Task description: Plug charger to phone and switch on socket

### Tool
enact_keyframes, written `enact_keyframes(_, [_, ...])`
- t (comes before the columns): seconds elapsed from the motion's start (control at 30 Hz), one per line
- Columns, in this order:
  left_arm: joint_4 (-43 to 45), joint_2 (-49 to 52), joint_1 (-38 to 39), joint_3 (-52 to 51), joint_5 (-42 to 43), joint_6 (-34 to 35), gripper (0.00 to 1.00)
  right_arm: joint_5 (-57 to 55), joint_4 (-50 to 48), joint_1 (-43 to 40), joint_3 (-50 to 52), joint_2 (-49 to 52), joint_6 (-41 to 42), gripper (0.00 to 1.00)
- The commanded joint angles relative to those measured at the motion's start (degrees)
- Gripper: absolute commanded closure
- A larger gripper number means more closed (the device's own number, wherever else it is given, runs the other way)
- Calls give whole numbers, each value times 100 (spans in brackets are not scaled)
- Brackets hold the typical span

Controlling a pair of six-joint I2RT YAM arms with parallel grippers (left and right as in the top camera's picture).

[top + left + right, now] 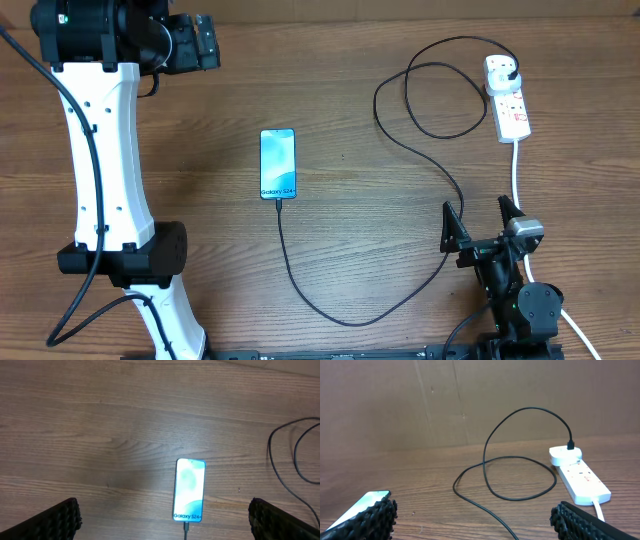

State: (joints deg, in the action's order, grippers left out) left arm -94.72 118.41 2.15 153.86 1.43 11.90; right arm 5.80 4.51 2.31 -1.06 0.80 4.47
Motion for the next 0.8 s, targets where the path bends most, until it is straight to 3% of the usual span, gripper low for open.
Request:
enact_keyframes(0.0, [7, -79, -24, 74, -39, 11, 0, 44, -26, 31, 61, -63, 17, 0])
enact_keyframes(0.27, [280, -577, -26, -409, -39, -22, 0, 44, -26, 31, 61, -63, 17, 0])
enact_keyframes(0.77, [4415, -4710, -225, -6304, -9, -289, 0, 42, -26, 31, 61, -63, 17, 0])
